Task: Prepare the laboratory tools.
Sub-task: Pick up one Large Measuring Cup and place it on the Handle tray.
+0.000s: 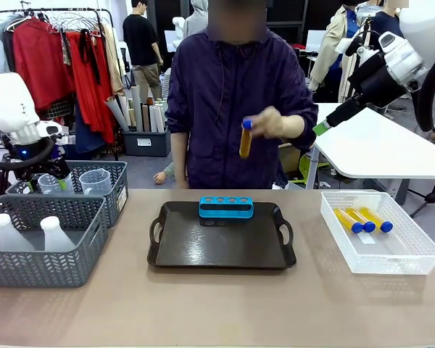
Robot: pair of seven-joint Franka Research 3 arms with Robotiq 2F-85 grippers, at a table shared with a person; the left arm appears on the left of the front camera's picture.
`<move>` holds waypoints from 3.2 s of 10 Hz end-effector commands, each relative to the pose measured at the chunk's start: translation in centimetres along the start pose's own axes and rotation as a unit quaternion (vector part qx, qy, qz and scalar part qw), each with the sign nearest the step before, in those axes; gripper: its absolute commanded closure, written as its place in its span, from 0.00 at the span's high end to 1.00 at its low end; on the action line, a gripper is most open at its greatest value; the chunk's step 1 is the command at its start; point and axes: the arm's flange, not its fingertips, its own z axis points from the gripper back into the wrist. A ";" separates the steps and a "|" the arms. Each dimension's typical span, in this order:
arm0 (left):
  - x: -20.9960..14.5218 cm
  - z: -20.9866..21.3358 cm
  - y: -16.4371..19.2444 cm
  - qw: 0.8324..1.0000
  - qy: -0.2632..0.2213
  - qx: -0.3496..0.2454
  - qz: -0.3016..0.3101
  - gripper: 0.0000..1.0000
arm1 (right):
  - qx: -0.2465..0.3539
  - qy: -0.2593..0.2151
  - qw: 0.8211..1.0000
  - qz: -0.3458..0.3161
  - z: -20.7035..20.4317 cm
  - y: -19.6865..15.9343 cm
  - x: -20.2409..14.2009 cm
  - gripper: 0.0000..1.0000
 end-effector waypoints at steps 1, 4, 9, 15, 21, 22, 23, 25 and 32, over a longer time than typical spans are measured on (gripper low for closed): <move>0.1 -0.6 -0.5 1.000 0.007 0.018 0.002 1.00 | 0.006 -0.005 1.000 0.001 0.1 0.0 0.0 1.00; 0.0 -0.9 -0.7 0.999 0.005 0.040 -0.004 0.63 | 0.006 -0.005 1.000 0.001 0.1 0.0 0.0 1.00; -0.2 -0.4 -0.4 0.999 -0.002 0.041 0.003 0.00 | 0.006 -0.005 1.000 0.001 0.1 0.0 0.0 1.00; -1.5 3.7 -0.5 0.999 -0.024 0.030 -0.024 0.00 | 0.006 -0.005 1.000 0.001 0.1 0.0 0.0 1.00; -4.9 19.1 -4.1 0.984 -0.087 0.053 -0.149 0.00 | 0.006 -0.005 1.000 0.001 0.1 0.0 0.0 1.00; -6.1 21.4 -5.4 0.978 -0.100 0.051 -0.177 0.00 | 0.006 -0.005 1.000 0.001 0.1 0.0 0.0 1.00; -7.2 23.5 -6.7 0.970 -0.106 0.054 -0.212 0.00 | 0.006 -0.005 1.000 0.001 0.1 0.0 0.0 1.00; -9.0 26.2 -8.6 0.955 -0.112 0.064 -0.265 0.00 | 0.006 -0.005 1.000 0.001 0.1 0.0 0.0 1.00; -9.5 27.8 -10.3 0.952 -0.119 0.060 -0.274 0.00 | 0.006 -0.005 1.000 0.001 0.1 0.0 0.0 1.00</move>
